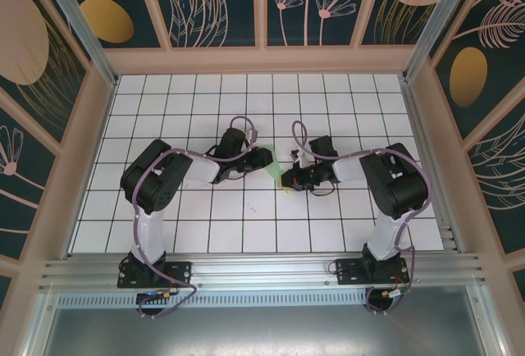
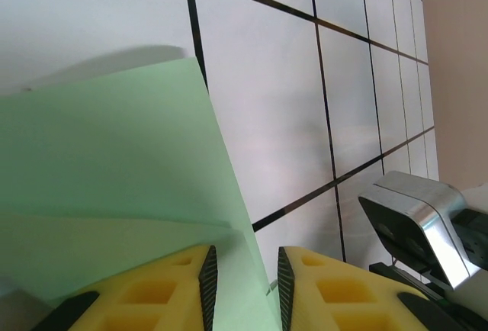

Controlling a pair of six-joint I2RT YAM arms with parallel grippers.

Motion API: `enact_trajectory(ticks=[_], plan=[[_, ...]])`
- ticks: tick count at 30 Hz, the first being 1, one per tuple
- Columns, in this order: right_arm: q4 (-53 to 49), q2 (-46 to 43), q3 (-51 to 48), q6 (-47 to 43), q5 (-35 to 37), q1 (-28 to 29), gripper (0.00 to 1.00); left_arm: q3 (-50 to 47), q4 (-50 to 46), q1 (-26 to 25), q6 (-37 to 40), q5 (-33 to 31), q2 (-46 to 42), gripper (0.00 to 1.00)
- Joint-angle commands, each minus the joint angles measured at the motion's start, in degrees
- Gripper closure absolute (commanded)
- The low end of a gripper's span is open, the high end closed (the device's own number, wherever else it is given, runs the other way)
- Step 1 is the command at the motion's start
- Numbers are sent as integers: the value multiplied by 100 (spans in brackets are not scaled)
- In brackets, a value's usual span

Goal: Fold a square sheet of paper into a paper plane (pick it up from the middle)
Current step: Fold the wing for the fifth time at the center of the table.

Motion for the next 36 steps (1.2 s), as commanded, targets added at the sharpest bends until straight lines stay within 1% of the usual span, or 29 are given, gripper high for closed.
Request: enact_trajectory(ticks=[1, 19, 22, 26, 32, 36], plan=[[-1070, 222, -211, -238, 1119, -115, 100, -155, -207, 329, 292, -546, 267, 69], [-1157, 117, -159, -229, 1040, -113, 100, 229, -653, 820, 613, -658, 499, 67], [-1146, 139, -128, -229, 1029, -111, 100, 443, -759, 868, 690, -629, 485, 67], [-1126, 134, -74, -214, 997, -113, 100, 511, -893, 878, 767, -672, 274, 63], [-1103, 138, -21, -196, 961, -114, 100, 610, -1161, 922, 779, -764, -349, 61], [-1091, 142, 1, -183, 952, -114, 100, 456, -1069, 897, 589, -534, -799, 62]])
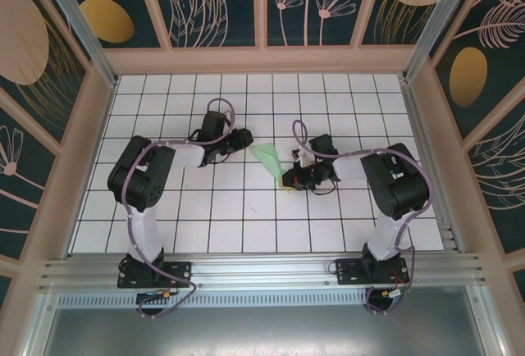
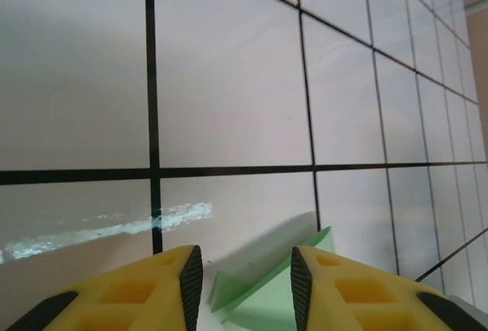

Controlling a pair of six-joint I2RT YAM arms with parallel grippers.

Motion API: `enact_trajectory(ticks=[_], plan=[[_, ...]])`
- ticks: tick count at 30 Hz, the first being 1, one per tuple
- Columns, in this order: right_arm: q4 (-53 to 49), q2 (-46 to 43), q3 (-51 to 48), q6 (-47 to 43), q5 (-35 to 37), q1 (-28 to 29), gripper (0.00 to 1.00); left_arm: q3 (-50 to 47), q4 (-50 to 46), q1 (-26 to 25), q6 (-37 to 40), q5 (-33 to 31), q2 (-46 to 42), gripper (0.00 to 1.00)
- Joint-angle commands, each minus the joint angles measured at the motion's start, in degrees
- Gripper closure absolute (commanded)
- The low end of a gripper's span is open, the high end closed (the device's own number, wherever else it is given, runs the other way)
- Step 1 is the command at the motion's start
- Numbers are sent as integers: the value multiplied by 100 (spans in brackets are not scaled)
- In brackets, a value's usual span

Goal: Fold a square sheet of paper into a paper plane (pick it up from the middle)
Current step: Fold the wing for the fifth time at the center of the table.

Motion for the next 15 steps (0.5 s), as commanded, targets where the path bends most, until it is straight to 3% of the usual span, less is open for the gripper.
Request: enact_trajectory(ticks=[1, 11, 15], plan=[[-714, 186, -129, -91, 815, -101, 100, -165, 72, -43, -129, 154, -547, 63], [-645, 212, -170, -65, 783, -96, 100, -528, 543, -965, -538, 707, -501, 70], [-590, 223, -182, -39, 771, -101, 100, -537, 653, -1069, -576, 738, -332, 71]])
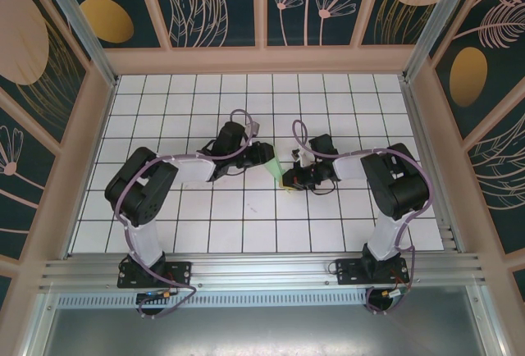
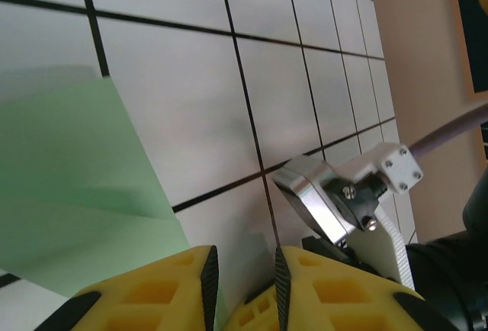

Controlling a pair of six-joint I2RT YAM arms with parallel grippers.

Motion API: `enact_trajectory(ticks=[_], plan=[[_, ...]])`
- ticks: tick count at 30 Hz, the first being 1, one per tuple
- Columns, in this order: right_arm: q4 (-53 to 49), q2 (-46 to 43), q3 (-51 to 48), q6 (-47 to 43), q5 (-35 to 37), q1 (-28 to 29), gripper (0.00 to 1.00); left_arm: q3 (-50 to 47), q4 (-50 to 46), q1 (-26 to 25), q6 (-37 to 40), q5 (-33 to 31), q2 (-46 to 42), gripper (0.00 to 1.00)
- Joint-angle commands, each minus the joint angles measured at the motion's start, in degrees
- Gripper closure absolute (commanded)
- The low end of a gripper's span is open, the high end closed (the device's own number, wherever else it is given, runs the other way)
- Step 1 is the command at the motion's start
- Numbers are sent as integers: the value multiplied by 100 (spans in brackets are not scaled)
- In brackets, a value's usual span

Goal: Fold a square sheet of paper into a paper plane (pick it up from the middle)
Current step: Fold the wing for the fifth time at the center of the table.

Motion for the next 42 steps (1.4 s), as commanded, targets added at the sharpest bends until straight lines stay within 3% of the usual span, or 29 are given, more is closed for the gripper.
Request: enact_trajectory(ticks=[1, 10, 27, 42], plan=[[-576, 225, -195, -39, 762, -101, 100, -55, 331, 26, -154, 176, 182, 71], [-567, 253, -201, -63, 761, -99, 100, 73, 543, -10, -248, 466, 554, 71], [-566, 238, -214, -76, 762, -97, 100, 568, 575, -16, -302, 369, 1329, 71], [-537, -374, 225, -144, -16, 100, 100, 406, 373, -15, -185, 225, 1535, 72]])
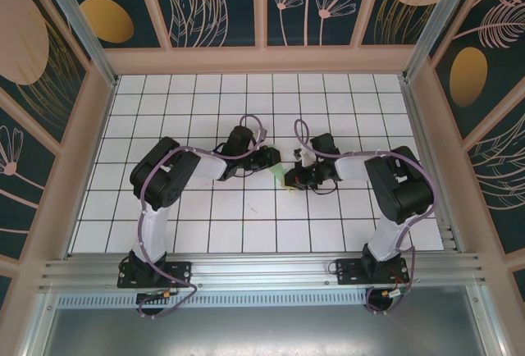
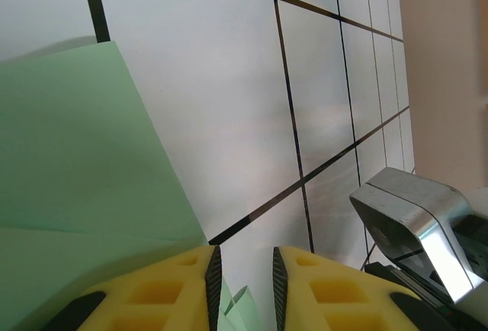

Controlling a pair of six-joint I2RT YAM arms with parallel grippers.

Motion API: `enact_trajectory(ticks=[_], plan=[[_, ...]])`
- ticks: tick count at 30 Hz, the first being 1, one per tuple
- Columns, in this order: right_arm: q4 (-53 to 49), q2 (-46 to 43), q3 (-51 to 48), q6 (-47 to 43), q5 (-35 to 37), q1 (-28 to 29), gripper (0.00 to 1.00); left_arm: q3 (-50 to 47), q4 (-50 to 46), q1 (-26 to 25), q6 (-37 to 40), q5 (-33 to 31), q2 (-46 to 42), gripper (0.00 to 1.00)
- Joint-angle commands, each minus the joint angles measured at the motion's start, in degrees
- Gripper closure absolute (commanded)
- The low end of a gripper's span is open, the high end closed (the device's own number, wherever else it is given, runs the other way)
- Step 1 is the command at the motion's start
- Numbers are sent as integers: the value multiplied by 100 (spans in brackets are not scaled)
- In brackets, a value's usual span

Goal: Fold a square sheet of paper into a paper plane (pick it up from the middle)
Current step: Fold the wing for the fifth time at the center of the table.

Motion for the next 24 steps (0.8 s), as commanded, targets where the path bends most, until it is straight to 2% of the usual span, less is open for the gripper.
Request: enact_trajectory(ticks=[1, 11, 16, 24], plan=[[-226, -67, 224, -133, -182, 89, 100, -33, -348, 3, 116, -187, 290, 72], [-698, 216, 87, -212, 540, 26, 100, 77, -651, 0, 257, -284, 289, 72], [-684, 61, -280, -221, 561, -7, 100, 113, -851, -3, 362, -413, 319, 73], [-642, -255, -596, -264, 220, -91, 100, 100, -1025, 0, 438, -580, 341, 75]])
